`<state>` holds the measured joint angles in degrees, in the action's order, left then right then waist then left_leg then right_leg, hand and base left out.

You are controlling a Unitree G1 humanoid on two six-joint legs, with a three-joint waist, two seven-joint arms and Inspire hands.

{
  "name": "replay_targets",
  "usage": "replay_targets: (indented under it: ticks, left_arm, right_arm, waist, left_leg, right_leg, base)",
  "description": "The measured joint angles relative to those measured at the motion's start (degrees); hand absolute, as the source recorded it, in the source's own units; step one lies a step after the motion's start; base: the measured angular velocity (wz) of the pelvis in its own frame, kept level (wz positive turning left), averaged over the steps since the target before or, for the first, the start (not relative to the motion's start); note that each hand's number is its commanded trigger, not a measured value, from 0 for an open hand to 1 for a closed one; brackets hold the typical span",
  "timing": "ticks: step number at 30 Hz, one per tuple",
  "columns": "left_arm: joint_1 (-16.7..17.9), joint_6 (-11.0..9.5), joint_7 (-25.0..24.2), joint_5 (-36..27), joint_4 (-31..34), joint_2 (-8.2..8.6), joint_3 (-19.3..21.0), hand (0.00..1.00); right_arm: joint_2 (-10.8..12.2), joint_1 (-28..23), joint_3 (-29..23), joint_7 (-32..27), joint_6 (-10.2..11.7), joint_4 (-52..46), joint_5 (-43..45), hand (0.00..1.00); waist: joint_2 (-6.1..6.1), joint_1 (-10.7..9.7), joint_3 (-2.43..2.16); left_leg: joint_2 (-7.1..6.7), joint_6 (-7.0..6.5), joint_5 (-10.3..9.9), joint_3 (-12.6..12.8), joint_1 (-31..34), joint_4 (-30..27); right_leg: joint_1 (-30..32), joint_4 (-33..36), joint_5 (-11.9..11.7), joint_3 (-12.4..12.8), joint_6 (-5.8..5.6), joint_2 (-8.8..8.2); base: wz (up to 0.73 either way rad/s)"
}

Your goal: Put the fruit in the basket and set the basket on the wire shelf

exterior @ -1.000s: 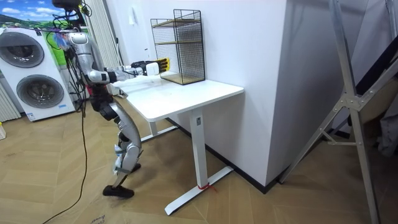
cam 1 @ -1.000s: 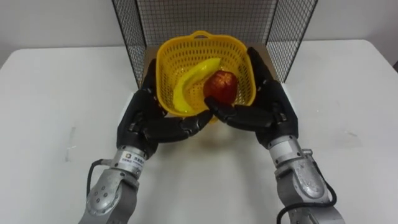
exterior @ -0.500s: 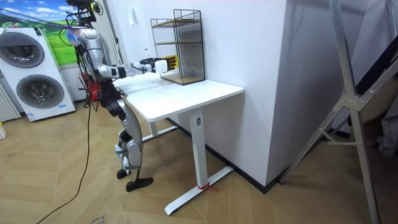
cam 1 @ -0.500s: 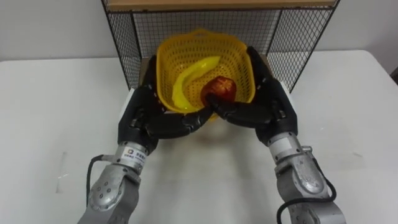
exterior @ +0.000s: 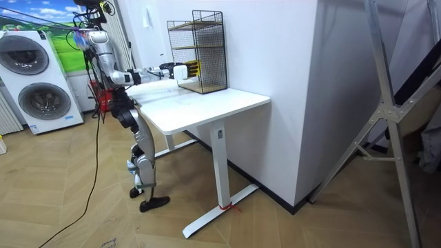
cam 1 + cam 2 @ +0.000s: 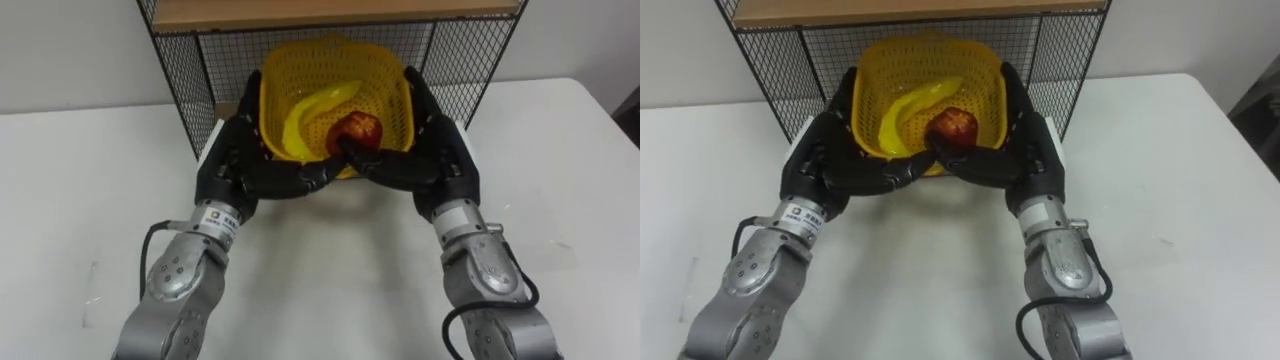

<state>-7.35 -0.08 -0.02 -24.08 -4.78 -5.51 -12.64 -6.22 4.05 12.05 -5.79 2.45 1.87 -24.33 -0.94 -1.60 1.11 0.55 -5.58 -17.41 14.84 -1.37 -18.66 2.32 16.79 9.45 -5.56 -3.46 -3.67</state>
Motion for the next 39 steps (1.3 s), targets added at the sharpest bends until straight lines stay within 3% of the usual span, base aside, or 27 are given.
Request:
replay_targets:
  ticks: [2, 8, 11, 15, 20, 24, 26, 35, 39]
  left_arm:
    - [-2.1, 0.8, 0.3, -0.1, -2.0, 0.14, 0.8, 0.0]
    - [-10.0, 4.2, 3.3, 0.1, -7.6, 0.4, 2.8, 0.0]
    - [-14.8, 5.3, 4.6, -0.1, -12.7, 0.37, 3.7, 0.0]
    - [-21.9, 8.7, 5.9, -0.1, -21.4, 0.35, 5.7, 0.0]
    - [-25.1, 11.3, 7.3, -0.2, -23.4, 0.4, 7.2, 0.0]
    - [-29.7, 11.7, 7.4, -0.1, -27.4, 0.4, 10.6, 0.0]
    - [-30.6, 12.1, 7.3, -0.1, -28.0, 0.55, 11.1, 0.0]
    - [-30.7, 16.3, 5.2, 1.3, -31.7, 0.51, 11.3, 0.0]
    - [-30.7, 16.4, 4.0, 3.6, -32.7, 0.41, 11.3, 0.0]
  right_arm:
    - [-0.1, 1.0, -0.6, -0.6, -1.2, 0.2, -0.1, 0.0]
    - [-0.1, 10.9, -2.3, -0.6, -4.3, 8.4, -0.4, 0.0]
    - [-0.1, 16.0, -2.4, -1.1, -6.4, 11.5, -0.4, 0.0]
    - [-0.3, 23.3, -2.9, -1.2, -8.7, 18.9, -2.7, 0.0]
    - [-0.3, 30.2, -5.7, -1.5, -10.8, 27.9, -2.5, 0.0]
    - [-0.3, 33.9, -7.2, -0.6, -11.3, 32.2, -3.0, 0.0]
    - [-0.3, 35.6, -7.5, 0.2, -12.0, 34.4, -3.6, 0.0]
    - [0.0, 37.2, -9.4, 1.7, -14.6, 41.2, -4.5, 0.0]
    - [0.0, 37.3, -9.4, 1.8, -14.7, 43.0, -4.2, 0.0]
  waist:
    - [0.01, 0.0, 0.01]
    - [0.21, 0.3, 0.06]
    - [0.29, 0.6, 0.05]
    - [0.44, 0.6, 0.0]
    - [0.53, 0.8, -0.05]
    - [0.57, 1.0, -0.07]
    - [0.65, 0.9, -0.12]
    - [0.61, 0.7, -0.15]
    - [0.59, 0.7, -0.16]
  left_leg:
    - [0.0, 0.0, 0.0, 0.0, 0.0, 0.0]
    - [0.04, 0.05, 0.1, 0.2, -0.1, 0.0]
    - [0.06, 0.12, 0.2, 0.4, -0.3, 0.0]
    - [0.1, 0.2, 0.6, 0.3, -0.4, 0.8]
    - [0.1, 0.33, 0.9, -0.2, -1.4, 1.7]
    - [-0.01, 0.71, 1.2, -0.2, -2.4, 3.2]
    - [-0.02, 0.75, 1.2, -1.3, -2.4, 3.4]
    - [-0.01, 0.88, 1.3, -1.7, -2.2, 3.5]
    - [0.0, 0.9, 1.3, -1.9, -2.3, 3.4]
  right_leg:
    - [0.0, 0.0, 0.0, 0.0, 0.0, 0.0]
    - [0.0, -0.1, -0.3, 0.5, 0.06, 0.11]
    - [0.0, -0.2, -0.3, 0.4, 0.06, 0.1]
    - [-0.5, -1.7, -1.1, 0.1, 0.18, 0.25]
    - [-1.3, -3.0, -1.3, -0.8, 0.22, 0.25]
    - [-1.3, -3.1, -1.3, -0.9, 0.24, 0.52]
    - [-1.4, -3.2, -1.4, -1.3, 0.31, 0.68]
    - [-1.6, -3.3, -1.4, -2.4, 0.38, 0.56]
    - [-1.5, -3.3, -1.4, -2.5, 0.38, 0.6]
  base:
    - [0.0]
    - [-0.02]
    - [0.0]
    - [0.0]
    - [0.0]
    - [-0.07]
    - [-0.03]
    - [0.02]
    - [0.0]
